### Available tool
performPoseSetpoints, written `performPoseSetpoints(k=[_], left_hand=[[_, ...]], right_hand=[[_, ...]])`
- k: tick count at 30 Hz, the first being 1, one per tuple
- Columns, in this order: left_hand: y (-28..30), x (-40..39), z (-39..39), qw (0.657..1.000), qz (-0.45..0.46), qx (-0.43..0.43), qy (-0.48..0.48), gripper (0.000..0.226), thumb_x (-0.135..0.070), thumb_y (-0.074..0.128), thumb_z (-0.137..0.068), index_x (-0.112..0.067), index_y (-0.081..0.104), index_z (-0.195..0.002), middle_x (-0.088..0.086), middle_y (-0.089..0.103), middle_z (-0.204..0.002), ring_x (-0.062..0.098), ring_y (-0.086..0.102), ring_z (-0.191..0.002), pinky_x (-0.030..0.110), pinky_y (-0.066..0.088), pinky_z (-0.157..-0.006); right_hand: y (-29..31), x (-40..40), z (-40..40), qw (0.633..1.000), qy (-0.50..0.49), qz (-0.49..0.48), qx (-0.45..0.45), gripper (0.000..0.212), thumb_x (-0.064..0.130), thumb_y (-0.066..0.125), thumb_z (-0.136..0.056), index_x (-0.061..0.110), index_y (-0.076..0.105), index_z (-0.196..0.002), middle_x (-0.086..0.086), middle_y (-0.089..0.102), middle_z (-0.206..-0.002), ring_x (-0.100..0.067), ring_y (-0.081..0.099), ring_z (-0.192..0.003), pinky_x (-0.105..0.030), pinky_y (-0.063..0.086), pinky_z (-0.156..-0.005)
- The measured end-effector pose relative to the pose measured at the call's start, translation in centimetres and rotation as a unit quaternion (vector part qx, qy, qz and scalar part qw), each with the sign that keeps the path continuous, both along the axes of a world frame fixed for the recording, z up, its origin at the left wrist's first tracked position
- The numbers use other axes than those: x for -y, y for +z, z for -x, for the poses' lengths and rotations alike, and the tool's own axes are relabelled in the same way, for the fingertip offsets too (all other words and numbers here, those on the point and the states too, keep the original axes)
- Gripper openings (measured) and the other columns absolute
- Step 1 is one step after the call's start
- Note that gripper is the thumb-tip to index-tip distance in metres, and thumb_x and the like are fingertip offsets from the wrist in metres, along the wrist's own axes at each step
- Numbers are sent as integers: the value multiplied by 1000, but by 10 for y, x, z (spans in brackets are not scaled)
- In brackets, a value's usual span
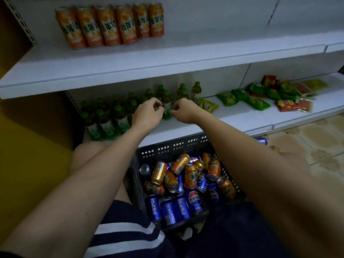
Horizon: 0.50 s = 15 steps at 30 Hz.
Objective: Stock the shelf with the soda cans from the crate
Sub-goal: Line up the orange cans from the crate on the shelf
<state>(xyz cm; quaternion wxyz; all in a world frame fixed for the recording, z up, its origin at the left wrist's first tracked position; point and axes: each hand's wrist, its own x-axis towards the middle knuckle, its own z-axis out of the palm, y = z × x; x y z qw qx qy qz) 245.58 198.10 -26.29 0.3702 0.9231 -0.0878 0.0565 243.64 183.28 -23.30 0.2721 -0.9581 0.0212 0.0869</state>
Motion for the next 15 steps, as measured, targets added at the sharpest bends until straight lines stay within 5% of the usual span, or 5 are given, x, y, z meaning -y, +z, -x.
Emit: performPoseSetpoints(k=[5, 15], left_hand=[[-60, 6, 22, 993, -11, -114, 10, 21, -32, 52, -96, -24, 62, -113, -3, 64, -108, 19, 58, -93, 32, 48, -77], [-179, 24, 57, 956, -44, -288, 10, 12, -28, 54, -94, -24, 65, -98, 0, 68, -103, 21, 61, -99, 28, 46, -83]], right_hand=[[-60, 15, 23, 997, -39, -35, -57, 33, 29, 56, -97, -2, 66, -105, -17, 68, -96, -26, 60, -86, -35, 47, -75], [-192, 48, 54, 968, -144, -89, -182, 17, 25, 55, -94, 12, 60, -84, -7, 61, -81, -25, 60, -80, -31, 46, -68]])
